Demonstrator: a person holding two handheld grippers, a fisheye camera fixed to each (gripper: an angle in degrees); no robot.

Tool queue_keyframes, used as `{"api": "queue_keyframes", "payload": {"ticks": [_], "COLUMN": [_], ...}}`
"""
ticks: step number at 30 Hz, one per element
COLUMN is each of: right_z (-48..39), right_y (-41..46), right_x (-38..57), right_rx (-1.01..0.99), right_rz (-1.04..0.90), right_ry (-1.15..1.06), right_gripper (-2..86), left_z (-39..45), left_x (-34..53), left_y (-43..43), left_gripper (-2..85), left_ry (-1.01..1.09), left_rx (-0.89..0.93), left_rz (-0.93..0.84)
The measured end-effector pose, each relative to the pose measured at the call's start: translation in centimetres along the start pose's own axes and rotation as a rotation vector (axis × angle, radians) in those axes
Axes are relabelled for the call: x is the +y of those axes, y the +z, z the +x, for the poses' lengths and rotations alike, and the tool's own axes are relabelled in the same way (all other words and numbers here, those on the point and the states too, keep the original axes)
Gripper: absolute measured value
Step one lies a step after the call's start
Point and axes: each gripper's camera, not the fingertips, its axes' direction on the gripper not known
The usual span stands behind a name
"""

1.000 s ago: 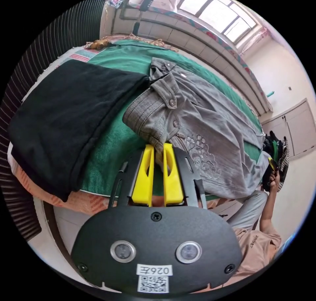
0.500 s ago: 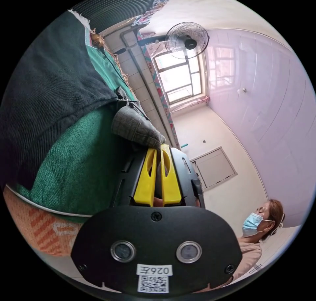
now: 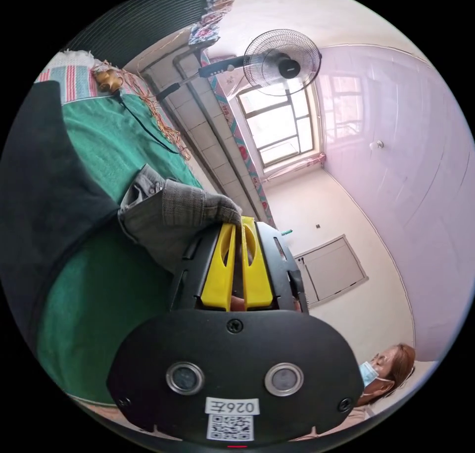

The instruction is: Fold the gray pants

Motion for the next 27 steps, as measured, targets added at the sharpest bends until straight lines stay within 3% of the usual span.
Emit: {"api": "queue_keyframes", "payload": {"ticks": [4, 9, 12, 16, 20, 27], "right_z": [1.5, 8.1, 10.4, 15.1, 23.3, 32.9], "right_y": [14.1, 40.1, 43.3, 43.4, 41.4, 41.2], "right_x": [-5.7, -10.8, -8.6, -4.2, 1.8, 10.0], "right_rx": [0.125, 0.342, 0.319, 0.273, 0.193, -0.075], "right_rz": [-0.062, -0.403, -0.324, -0.309, -0.338, -0.353], "right_ry": [-0.024, 0.041, 0.027, 0.013, 0.074, 0.152], "right_gripper": [-1.3, 2.1, 2.5, 2.0, 0.7, -1.0], "left_z": [-0.3, -2.7, -2.6, 1.2, 5.1, 9.7], "left_x": [-4.7, -7.7, -7.5, -4.3, 1.2, 5.3], "left_y": [8.0, 17.2, 20.1, 20.8, 20.4, 21.0], "left_gripper": [1.5, 7.9, 10.0, 10.0, 7.9, 7.8], "left_ry": [-0.015, -0.026, 0.044, 0.29, 0.442, 0.674], "left_rx": [-0.128, -0.321, -0.272, -0.392, -0.38, -0.581], "left_rz": [-0.028, -0.108, -0.19, -0.307, -0.465, -0.451]}}
